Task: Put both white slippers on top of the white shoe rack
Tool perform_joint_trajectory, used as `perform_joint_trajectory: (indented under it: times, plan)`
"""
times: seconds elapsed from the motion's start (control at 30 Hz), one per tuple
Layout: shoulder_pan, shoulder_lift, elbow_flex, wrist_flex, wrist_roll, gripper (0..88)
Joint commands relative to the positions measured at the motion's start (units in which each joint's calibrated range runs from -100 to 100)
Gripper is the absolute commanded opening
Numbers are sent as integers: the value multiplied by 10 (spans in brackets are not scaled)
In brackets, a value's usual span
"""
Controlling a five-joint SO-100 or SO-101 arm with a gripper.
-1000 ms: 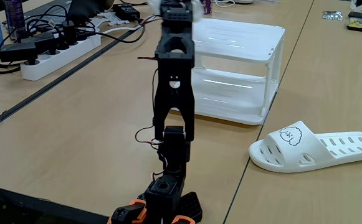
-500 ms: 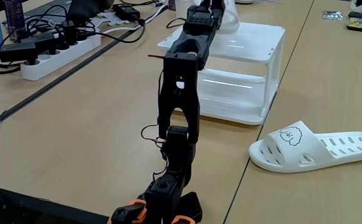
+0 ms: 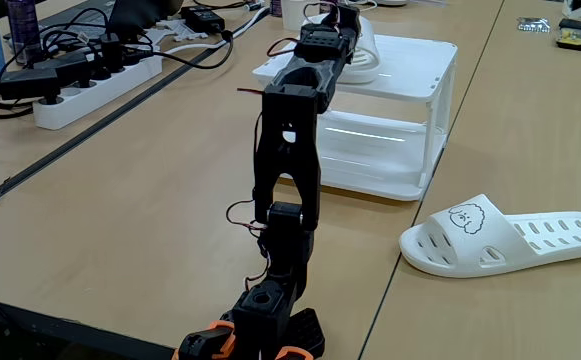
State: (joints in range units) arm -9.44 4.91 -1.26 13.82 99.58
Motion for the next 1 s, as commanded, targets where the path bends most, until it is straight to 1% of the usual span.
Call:
perform_joint_trajectory:
  times: [0.0, 0.37, 0.5, 0.97]
  plan:
    - [-13, -16, -20, -3, 4, 224]
    - [-71, -17, -22, -4, 4, 226]
    - [-89, -16, -47, -4, 4, 226]
    - [-119, -16, -64, -6, 4, 226]
